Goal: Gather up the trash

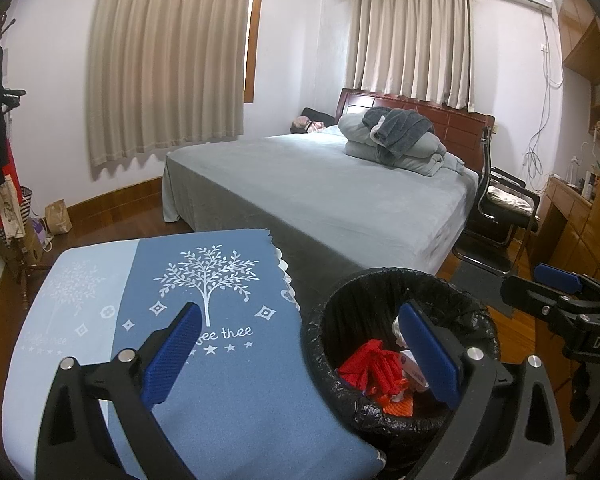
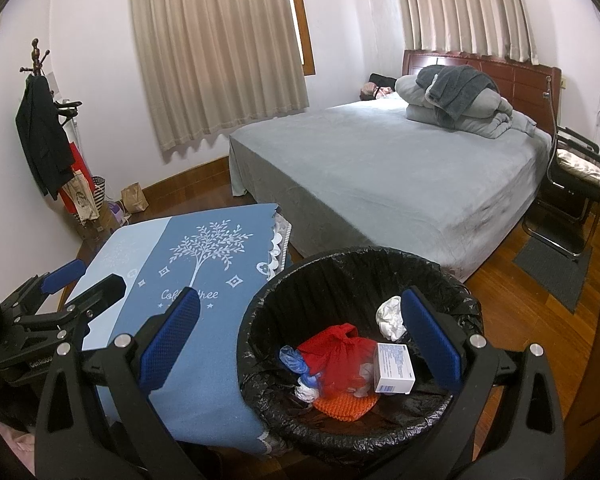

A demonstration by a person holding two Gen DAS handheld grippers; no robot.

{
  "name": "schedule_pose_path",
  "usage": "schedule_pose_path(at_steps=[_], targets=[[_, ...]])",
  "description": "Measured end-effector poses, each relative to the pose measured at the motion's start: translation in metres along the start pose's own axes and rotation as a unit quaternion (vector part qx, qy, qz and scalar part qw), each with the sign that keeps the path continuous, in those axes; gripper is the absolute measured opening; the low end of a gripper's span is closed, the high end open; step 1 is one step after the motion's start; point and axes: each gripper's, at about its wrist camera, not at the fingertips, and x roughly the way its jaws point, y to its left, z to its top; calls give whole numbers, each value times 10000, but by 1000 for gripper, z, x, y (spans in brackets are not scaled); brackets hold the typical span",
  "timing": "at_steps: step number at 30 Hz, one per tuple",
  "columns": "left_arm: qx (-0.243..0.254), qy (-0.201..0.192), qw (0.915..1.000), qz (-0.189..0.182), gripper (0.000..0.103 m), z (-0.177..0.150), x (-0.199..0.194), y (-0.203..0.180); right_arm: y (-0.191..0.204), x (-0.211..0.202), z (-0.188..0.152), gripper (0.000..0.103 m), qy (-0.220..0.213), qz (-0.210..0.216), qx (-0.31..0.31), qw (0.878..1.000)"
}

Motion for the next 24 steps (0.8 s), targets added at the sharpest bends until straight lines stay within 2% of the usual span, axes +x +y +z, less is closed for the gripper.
schedule_pose_path(at_steps=[24], targets=[[-6,9,10000,-2,97,1,0,0,2,1,1,98,23,7,8,10000]])
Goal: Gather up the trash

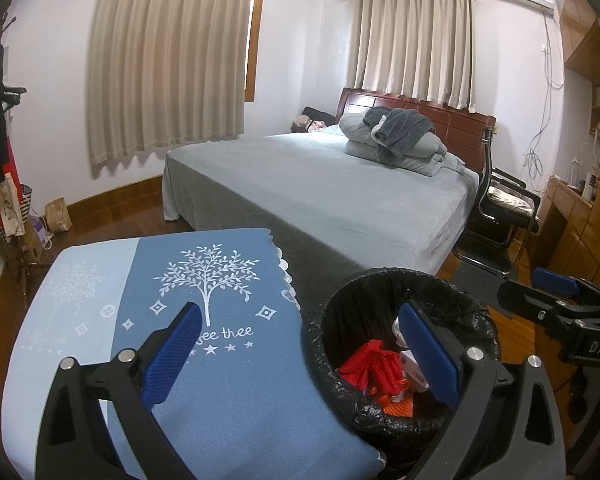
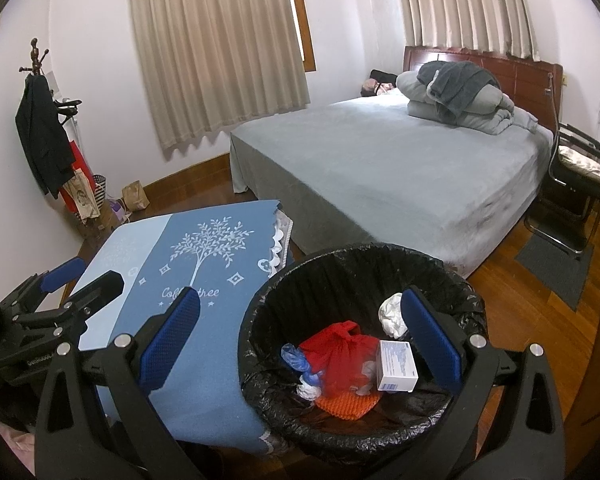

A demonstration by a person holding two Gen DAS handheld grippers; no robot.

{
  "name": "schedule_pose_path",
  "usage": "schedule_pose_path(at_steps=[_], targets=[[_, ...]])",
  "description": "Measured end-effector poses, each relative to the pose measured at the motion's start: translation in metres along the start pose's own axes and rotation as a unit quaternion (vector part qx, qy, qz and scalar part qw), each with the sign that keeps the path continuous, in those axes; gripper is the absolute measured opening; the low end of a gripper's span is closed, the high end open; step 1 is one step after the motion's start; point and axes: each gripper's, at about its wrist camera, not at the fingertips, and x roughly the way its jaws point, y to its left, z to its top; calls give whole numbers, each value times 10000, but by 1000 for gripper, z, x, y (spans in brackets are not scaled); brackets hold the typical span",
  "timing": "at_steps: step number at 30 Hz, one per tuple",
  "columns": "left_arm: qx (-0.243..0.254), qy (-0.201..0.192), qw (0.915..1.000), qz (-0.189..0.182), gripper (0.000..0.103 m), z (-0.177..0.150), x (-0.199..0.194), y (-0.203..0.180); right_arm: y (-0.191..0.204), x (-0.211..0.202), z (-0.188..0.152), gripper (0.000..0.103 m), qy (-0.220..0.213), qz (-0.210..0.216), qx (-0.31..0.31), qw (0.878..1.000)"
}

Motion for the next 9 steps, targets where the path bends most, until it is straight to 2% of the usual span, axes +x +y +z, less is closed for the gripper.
schedule_pose_path(at_steps=[9], targets=[[-2,2,10000,6,97,0,0,0,1,-1,0,98,5,5,3,10000]])
